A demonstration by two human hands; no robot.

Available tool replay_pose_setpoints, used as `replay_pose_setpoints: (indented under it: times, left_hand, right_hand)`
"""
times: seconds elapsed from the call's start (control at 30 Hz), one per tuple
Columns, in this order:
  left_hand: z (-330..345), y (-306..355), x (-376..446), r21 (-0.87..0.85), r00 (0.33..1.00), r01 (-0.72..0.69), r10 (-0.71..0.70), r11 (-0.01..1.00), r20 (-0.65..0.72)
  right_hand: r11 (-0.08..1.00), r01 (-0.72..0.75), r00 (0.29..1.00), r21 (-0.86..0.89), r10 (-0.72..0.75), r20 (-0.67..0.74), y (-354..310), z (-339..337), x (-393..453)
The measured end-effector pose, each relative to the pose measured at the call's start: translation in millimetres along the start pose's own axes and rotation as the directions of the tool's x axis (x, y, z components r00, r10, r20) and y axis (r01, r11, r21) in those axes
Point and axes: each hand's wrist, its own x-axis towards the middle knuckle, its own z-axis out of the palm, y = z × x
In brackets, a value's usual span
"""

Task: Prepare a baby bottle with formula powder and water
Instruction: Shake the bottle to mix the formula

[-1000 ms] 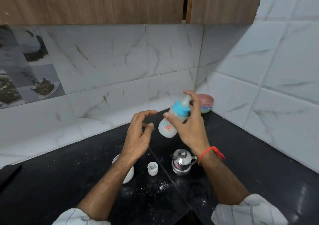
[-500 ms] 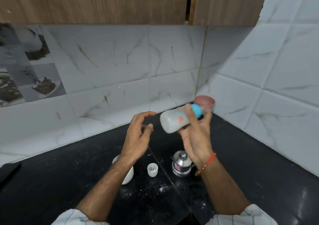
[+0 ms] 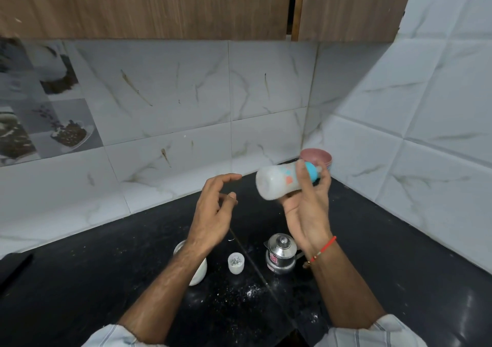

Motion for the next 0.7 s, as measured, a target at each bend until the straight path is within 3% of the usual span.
replay_pose_setpoints:
  times: [0.13,0.23,0.33,0.4,0.47,0.6,0.63,0.7]
  left_hand:
    - [-2,0,2,-0.002,1.0,-0.008,0.008,1.0,-0.015]
    - [-2,0,1,-0.015,1.0,0.003,-0.003,1.0,-0.011]
    - [-2,-1,-1,-0.006,1.0,-0.004,0.004,1.0,-0.003]
    - [-2,0,-1,-0.008,1.0,0.002,-0.002,1.0,-0.007]
    - [-2,2,-1,-0.008,1.0,0.005,-0.005,1.0,-0.004]
    - [0,5,-2,0.004,1.0,0.009,-0.009,1.0,0.005]
    - [1,6,-2,0.008,1.0,0.012,-0.012,1.0,0.009]
    - [1,7,-2,0.014,1.0,0.007,-0.007,1.0,0.013]
  right_hand:
    - [0.965,0.028,0.976,-0.261,0.03,0.214,0,8,-14]
    - [0.93,0.266,0.959,-0.253,-0.228,0.168,-6,17,-14]
    - [0.765,0.507,0.862,-0.398,-0.457,0.22,-10,14,-10]
    - [0.626,0.498,0.867,-0.6,-0.362,0.342,-9,11,-11]
    - [0.586,0.469,0.883,-0.661,-0.297,0.364,-8,8,-13]
    - [0.544,0.629,0.769,-0.556,-0.538,0.344,-3,7,-14]
    - [0.501,0.624,0.77,-0.599,-0.528,0.359,-1,4,-13]
    - [0.454,0.511,0.858,-0.73,-0.327,0.397,3,-1,-13]
